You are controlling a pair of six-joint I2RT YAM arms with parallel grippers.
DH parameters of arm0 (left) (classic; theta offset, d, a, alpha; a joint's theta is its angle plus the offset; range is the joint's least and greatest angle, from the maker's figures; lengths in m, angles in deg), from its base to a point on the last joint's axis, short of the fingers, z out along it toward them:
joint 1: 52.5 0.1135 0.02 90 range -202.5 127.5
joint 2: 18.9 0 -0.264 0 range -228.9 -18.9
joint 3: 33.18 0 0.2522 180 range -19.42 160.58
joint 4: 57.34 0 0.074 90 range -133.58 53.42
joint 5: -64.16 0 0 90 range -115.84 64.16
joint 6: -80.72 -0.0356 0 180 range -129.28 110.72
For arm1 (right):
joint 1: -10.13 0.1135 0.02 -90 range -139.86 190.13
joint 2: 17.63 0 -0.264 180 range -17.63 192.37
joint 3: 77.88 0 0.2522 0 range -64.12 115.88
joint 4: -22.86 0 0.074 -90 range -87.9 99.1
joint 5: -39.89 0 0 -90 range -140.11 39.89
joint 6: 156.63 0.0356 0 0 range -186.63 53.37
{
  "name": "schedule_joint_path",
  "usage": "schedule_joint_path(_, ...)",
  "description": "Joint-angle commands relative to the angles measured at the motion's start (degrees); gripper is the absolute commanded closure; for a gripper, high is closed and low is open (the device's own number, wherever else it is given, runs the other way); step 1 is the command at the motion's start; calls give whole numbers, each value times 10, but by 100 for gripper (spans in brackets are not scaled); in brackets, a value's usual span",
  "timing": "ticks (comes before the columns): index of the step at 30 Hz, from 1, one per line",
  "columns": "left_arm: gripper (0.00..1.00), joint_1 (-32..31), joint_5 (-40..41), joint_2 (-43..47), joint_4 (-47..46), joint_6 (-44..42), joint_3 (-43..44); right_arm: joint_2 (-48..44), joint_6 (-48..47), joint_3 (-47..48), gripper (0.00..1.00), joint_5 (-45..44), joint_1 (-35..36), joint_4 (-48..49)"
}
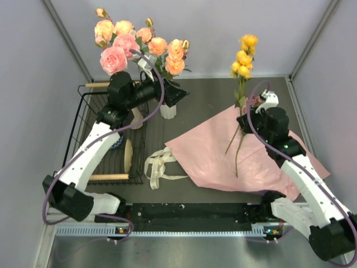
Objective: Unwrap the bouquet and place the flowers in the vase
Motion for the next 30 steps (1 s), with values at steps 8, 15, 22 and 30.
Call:
schedule_joint_path(8,19,-33,-177,-92,-313,262,-37,-39,36,-12,100,420,20,274)
schedule_joint_path(15,25,-39,-111,-83,-270,241,-45,-33,23,-7,100,398,92,275)
schedule_joint_path(22,44,-39,-113,-92,-284,268,-36,-26,23,-8,100,395,109,271)
schedule_joint_path(30,73,-39,-93,-70,-280,230,-27,-26,7,1,100,412,114,246)
